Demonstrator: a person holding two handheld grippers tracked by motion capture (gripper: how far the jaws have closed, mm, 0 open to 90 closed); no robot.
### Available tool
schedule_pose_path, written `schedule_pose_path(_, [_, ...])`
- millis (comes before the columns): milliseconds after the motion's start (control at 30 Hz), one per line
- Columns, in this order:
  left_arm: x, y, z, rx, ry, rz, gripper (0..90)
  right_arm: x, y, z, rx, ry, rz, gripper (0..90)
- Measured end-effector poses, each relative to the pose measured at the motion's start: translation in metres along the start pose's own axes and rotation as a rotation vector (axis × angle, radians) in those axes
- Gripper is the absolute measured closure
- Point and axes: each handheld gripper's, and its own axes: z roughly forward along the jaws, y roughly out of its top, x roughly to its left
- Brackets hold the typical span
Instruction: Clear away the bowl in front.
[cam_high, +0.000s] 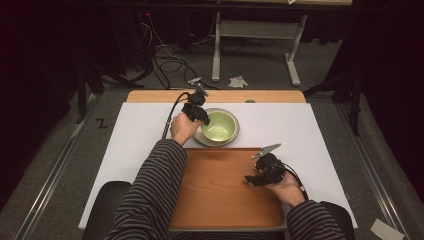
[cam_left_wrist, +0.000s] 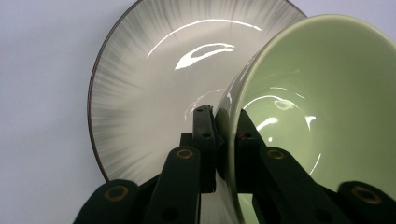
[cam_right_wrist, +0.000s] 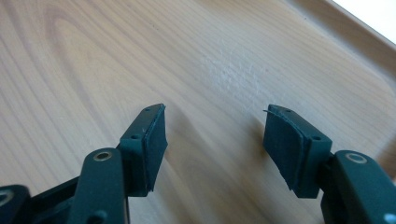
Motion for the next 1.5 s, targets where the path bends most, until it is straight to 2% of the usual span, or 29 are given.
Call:
schedule_pose_path(300, [-0.007,0.000,-0.016,-0.002,-0.036,0.032,83.4,0.000,0.000,0.000,0.001,0.002,-0.006,40.9])
schedule_pose_path(600, [-0.011,-0.001,-0.028,-0.007,-0.055,0.057,83.3,0.000,0.000,0.000,0.003,-0.001,-0.005,40.9])
schedule_pose_path(833, [-0.019,-0.004,-0.043,-0.001,-0.087,0.087,83.1,0.001,0.000,0.000,0.006,-0.005,-0.004,40.9])
schedule_pose_path(1200, [-0.028,-0.011,-0.055,0.014,-0.119,0.126,83.0,0.000,0.000,0.001,0.006,-0.001,-0.005,40.8])
schedule_pose_path(1333, [-0.031,-0.013,-0.057,0.008,-0.122,0.126,82.8,0.001,0.000,0.001,0.009,0.001,-0.003,40.8])
schedule_pose_path(1433, [-0.032,-0.015,-0.059,0.014,-0.128,0.142,82.8,0.001,0.000,0.001,0.011,0.002,-0.005,40.7])
schedule_pose_path(1500, [-0.034,-0.016,-0.060,0.009,-0.133,0.135,82.8,0.001,0.000,0.001,0.011,0.003,-0.005,40.7])
